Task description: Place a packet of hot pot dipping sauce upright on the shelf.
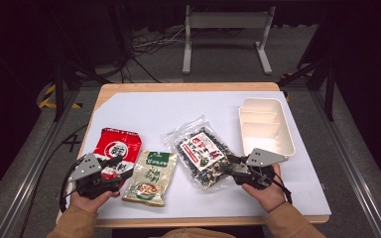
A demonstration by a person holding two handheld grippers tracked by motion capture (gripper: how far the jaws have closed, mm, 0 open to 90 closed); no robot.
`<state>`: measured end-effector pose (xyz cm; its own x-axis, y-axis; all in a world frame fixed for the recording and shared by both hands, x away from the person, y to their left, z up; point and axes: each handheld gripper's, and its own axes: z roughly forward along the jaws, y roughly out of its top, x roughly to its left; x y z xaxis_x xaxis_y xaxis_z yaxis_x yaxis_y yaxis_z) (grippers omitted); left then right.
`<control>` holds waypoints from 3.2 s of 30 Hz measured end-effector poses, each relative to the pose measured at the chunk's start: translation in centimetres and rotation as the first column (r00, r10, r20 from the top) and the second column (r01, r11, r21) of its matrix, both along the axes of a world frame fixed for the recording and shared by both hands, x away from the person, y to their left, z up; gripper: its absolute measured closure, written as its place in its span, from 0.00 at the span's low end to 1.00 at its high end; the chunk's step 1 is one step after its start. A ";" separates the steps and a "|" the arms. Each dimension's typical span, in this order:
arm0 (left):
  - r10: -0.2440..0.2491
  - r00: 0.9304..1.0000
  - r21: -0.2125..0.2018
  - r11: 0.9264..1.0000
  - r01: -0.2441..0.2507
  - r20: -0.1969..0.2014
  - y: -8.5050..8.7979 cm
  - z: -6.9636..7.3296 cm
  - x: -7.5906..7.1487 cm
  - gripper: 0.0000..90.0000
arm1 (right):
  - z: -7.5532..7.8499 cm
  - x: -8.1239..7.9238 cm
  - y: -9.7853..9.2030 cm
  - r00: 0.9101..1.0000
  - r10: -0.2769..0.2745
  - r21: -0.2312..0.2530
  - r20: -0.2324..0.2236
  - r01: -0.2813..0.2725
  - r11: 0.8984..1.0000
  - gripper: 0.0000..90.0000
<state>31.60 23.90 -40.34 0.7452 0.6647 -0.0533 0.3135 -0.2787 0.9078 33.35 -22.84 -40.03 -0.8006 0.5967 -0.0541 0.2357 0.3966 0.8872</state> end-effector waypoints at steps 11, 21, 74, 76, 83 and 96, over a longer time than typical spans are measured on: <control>0.008 1.000 0.003 1.000 -0.008 -0.001 0.1 0.1 0.0 0.43 | 0.8 0.1 0.9 0.999 0.037 -0.023 -0.023 -0.037 0.999 0.56; 0.016 1.000 0.005 1.000 -0.016 0.001 0.2 0.1 0.0 0.43 | 2.2 0.8 2.8 0.995 0.091 -0.031 -0.043 -0.093 0.995 0.53; 0.062 0.998 0.011 0.998 -0.062 -0.026 1.4 -0.3 -0.9 0.42 | 3.4 8.6 13.8 0.924 0.243 -0.089 -0.294 -0.280 0.956 0.44; 0.067 0.997 0.009 0.998 -0.067 -0.027 1.5 -0.3 -1.0 0.42 | 3.0 9.1 14.3 0.921 0.243 -0.091 -0.304 -0.282 0.955 0.44; 0.068 0.997 0.012 0.998 -0.068 -0.031 1.5 -0.3 -1.0 0.42 | 1.8 10.2 15.1 0.907 0.238 -0.095 -0.348 -0.287 0.953 0.44; 0.062 0.997 0.017 0.998 -0.062 -0.043 1.4 -0.4 -0.8 0.42 | -0.3 11.6 16.7 0.891 0.203 -0.134 -0.405 -0.278 0.951 0.44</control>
<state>30.77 25.31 -40.78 0.6998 0.7105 -0.0739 0.3692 -0.2713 0.8889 44.96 -6.17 -40.34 -0.8989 0.3921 0.1955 0.4175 0.6312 0.6537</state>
